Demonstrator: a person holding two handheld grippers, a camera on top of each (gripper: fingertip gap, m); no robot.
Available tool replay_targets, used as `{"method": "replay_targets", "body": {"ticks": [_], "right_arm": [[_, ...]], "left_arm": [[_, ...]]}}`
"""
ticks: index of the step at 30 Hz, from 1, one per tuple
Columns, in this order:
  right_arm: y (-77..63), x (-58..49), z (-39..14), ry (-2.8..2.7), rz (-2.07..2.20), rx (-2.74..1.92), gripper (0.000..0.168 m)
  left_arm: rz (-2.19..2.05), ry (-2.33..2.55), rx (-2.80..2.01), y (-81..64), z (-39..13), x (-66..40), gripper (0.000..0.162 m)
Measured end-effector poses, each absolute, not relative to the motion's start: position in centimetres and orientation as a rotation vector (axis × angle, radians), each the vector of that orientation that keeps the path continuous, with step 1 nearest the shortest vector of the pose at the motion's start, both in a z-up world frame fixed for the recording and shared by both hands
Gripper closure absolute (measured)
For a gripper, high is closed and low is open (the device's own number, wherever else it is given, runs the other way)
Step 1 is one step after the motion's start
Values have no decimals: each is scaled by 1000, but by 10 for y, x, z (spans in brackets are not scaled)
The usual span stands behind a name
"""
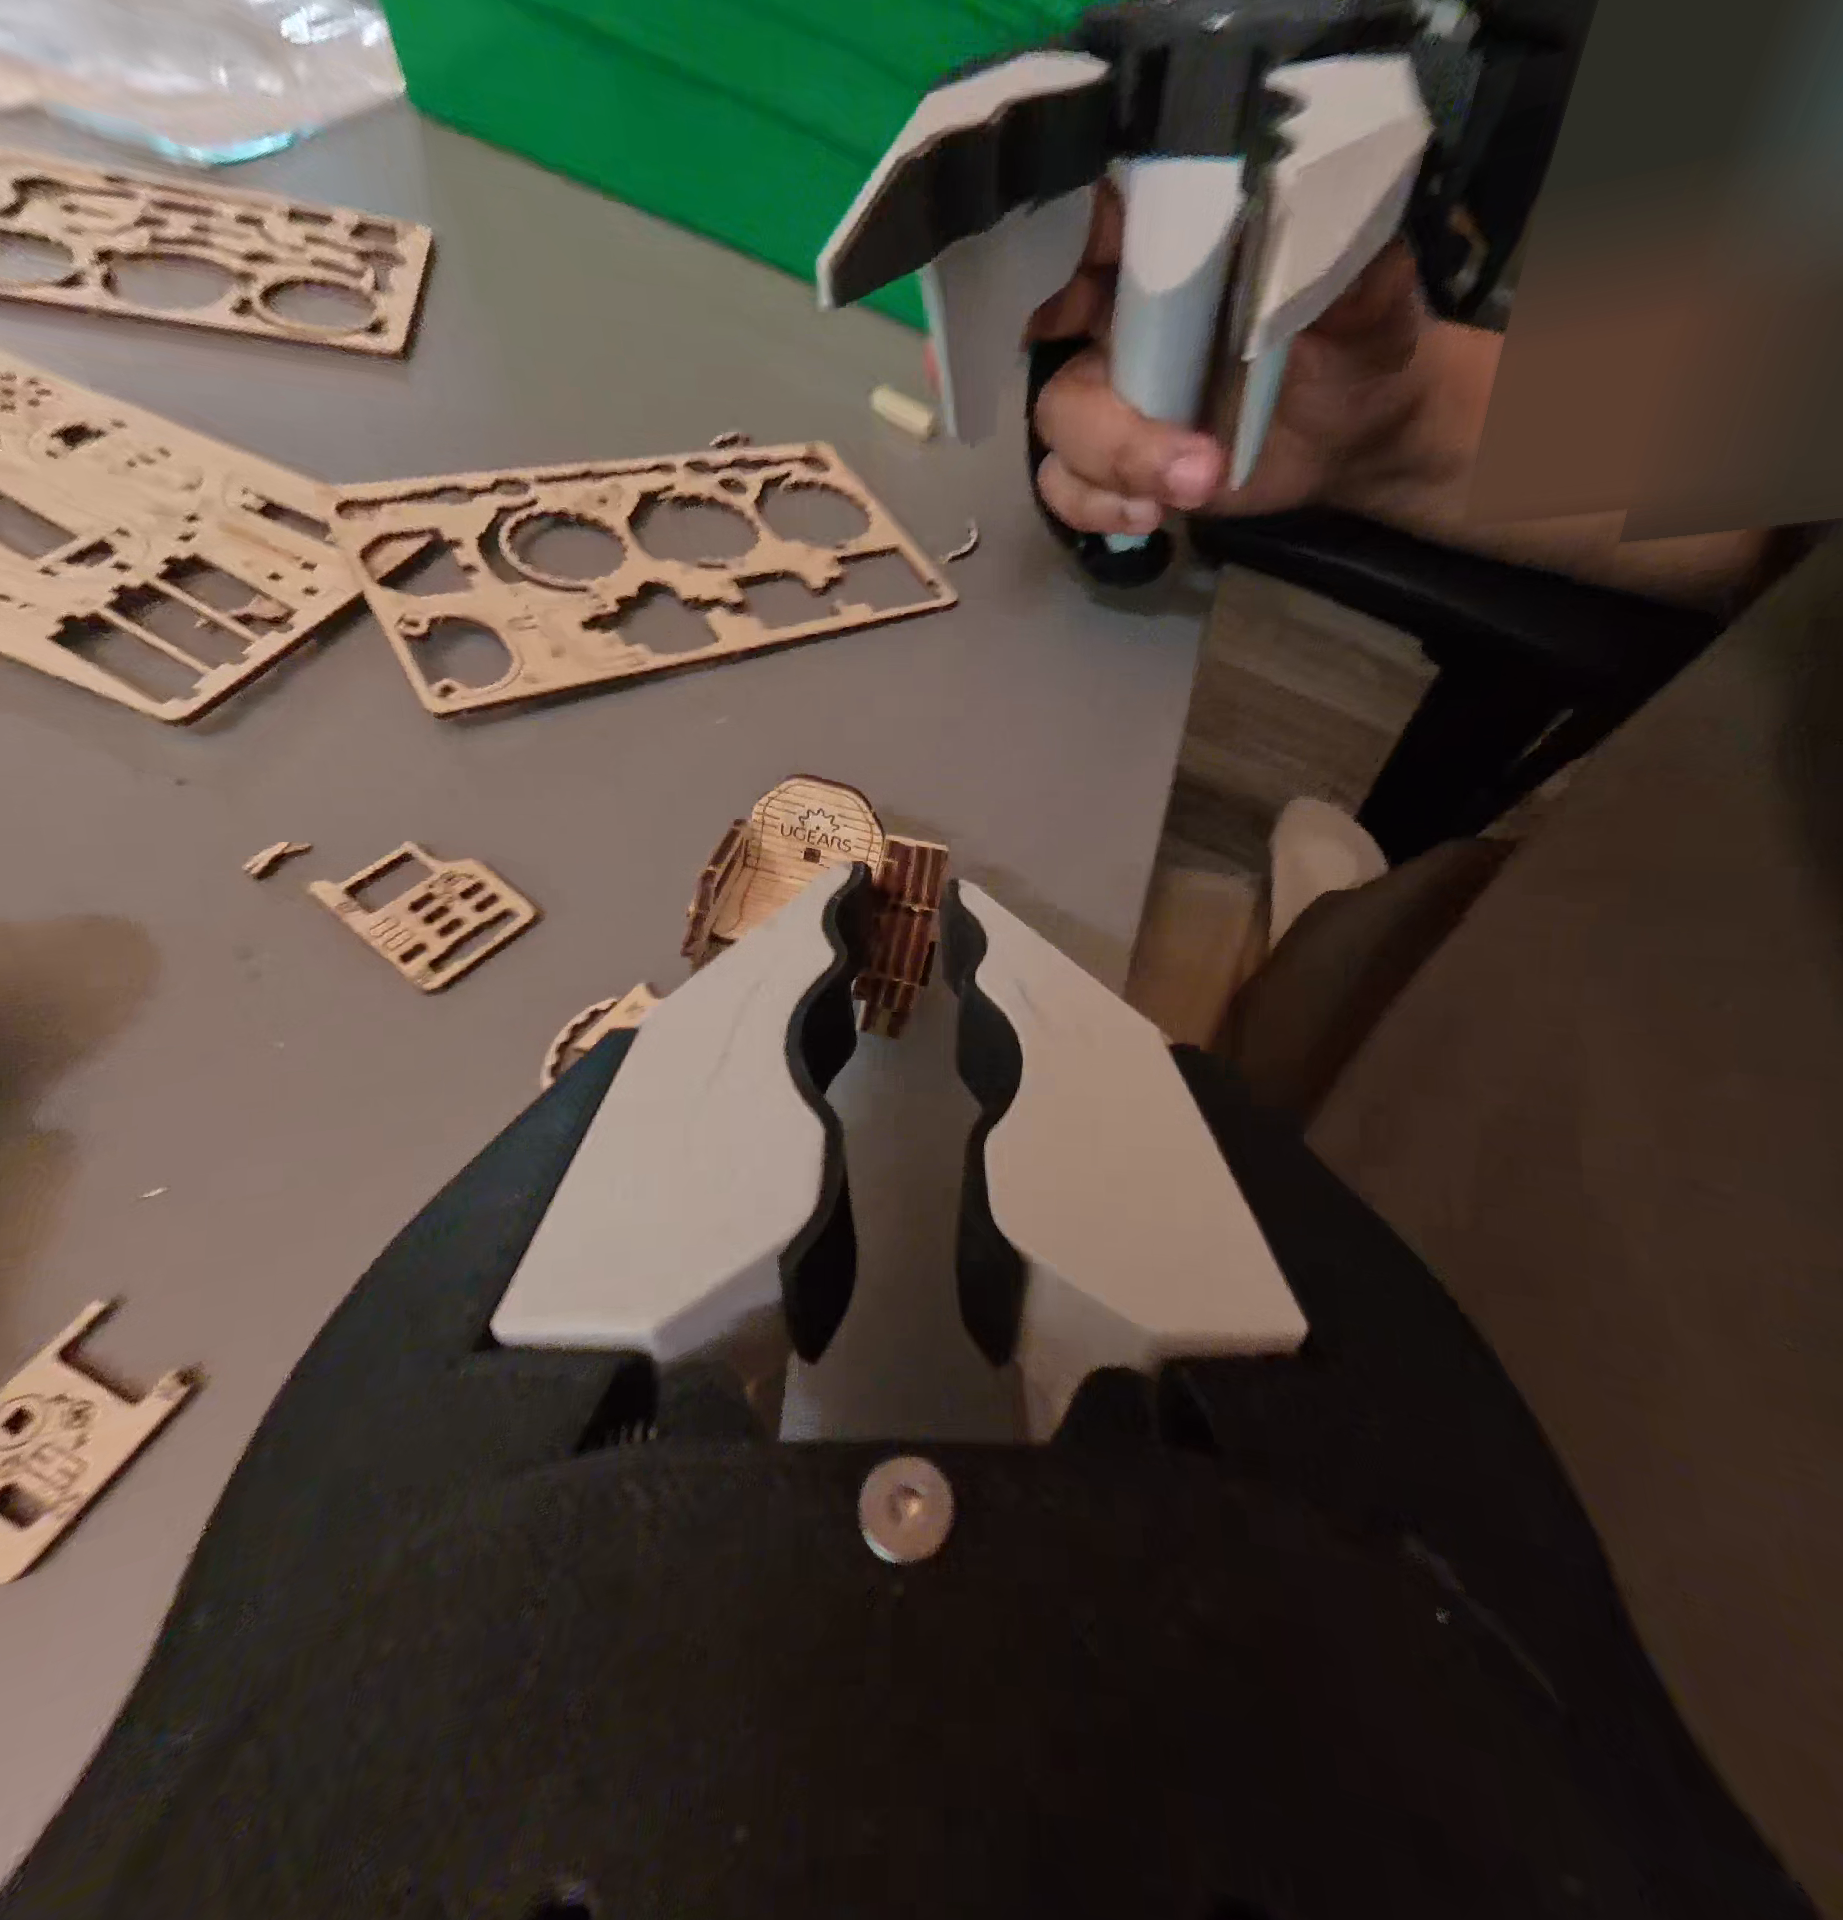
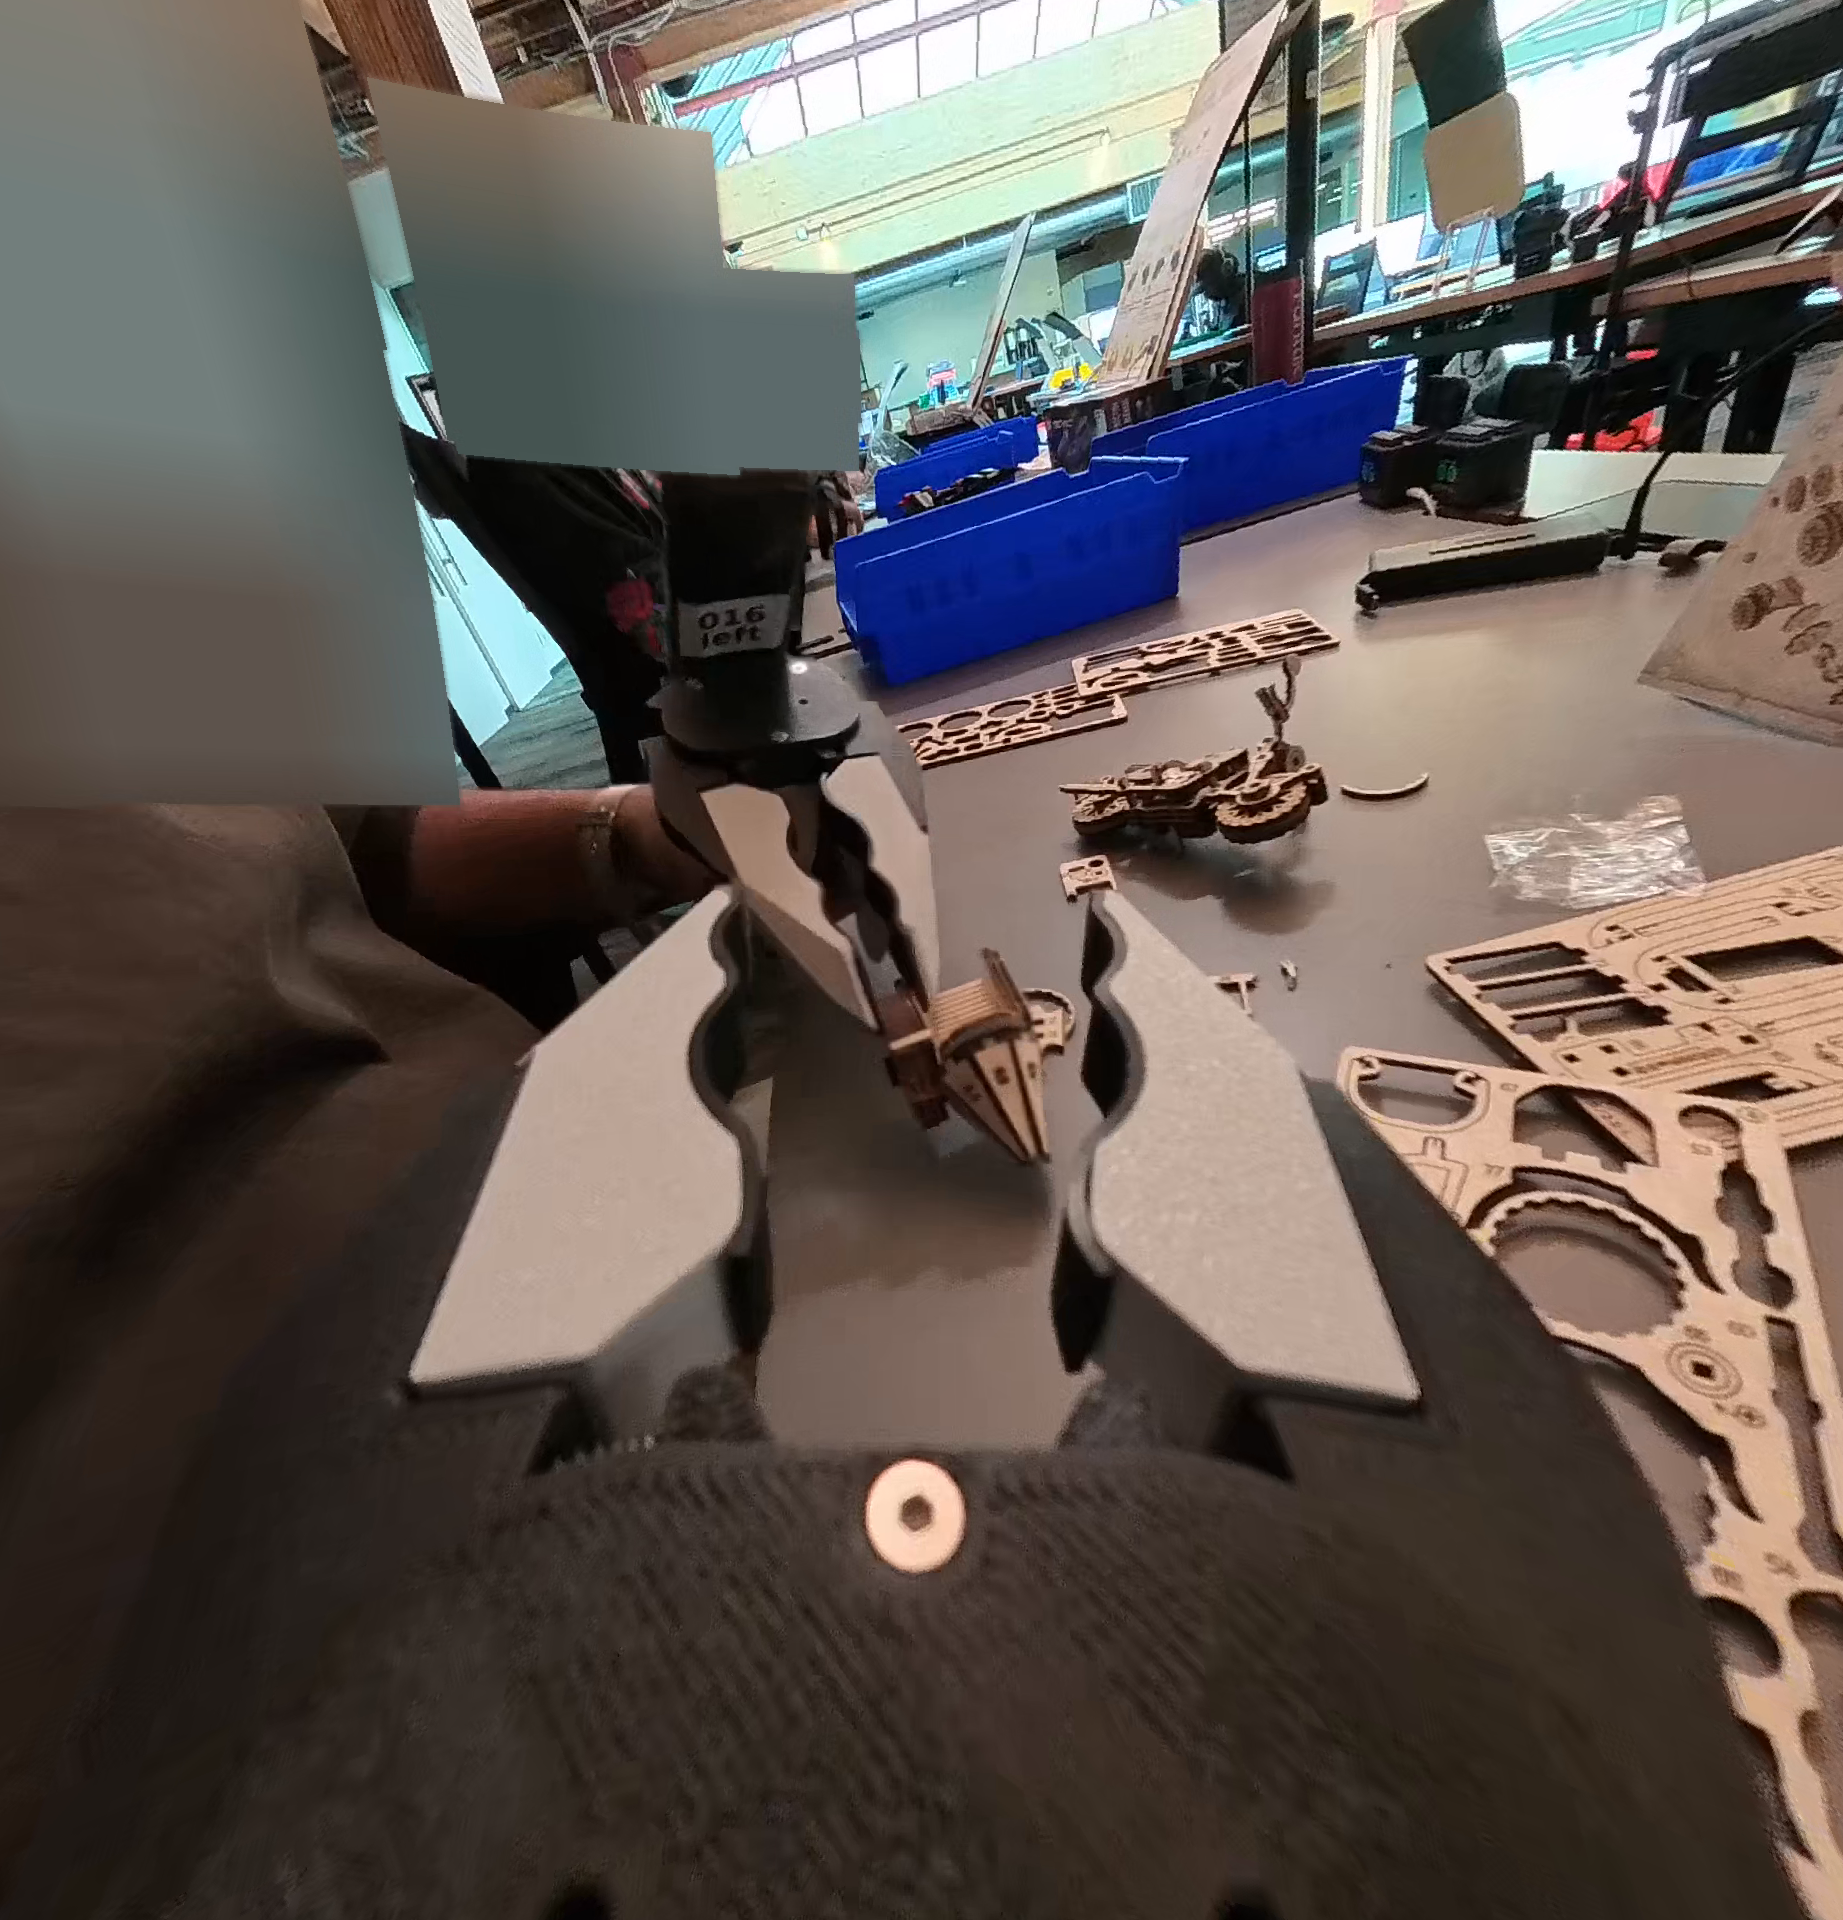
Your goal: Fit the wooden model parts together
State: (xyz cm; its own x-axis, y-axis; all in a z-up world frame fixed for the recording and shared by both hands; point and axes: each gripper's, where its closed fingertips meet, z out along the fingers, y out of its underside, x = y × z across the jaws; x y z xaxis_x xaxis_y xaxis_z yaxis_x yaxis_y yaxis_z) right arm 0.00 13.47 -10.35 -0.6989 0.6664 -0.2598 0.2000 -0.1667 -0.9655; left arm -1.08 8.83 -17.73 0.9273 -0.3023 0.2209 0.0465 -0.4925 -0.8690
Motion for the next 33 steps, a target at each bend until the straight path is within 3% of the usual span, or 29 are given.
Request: {"method": "replay_targets", "body": {"ticks": [17, 22, 29, 31, 33], "right_arm": [[130, -6, -114, -1793, 1923, -1009, 110], [128, -4, -113, -1799, 1903, -962, 109], [132, -6, -123, -1840, 1788, -1020, 107], [128, -2, -116, -1834, 1849, -1038, 120], [119, 5, -103, -1806, 1964, -968, 157]], "left_arm": [[-462, 169, -2110, 90, -189, -20, 150], [-415, 123, -2130, 91, -193, -26, 120], [-496, 52, -2013, 88, -176, -33, 100], [-536, -1, -1941, 87, -166, -38, 88], [-572, -55, -1874, 86, -158, -46, 84]]}}
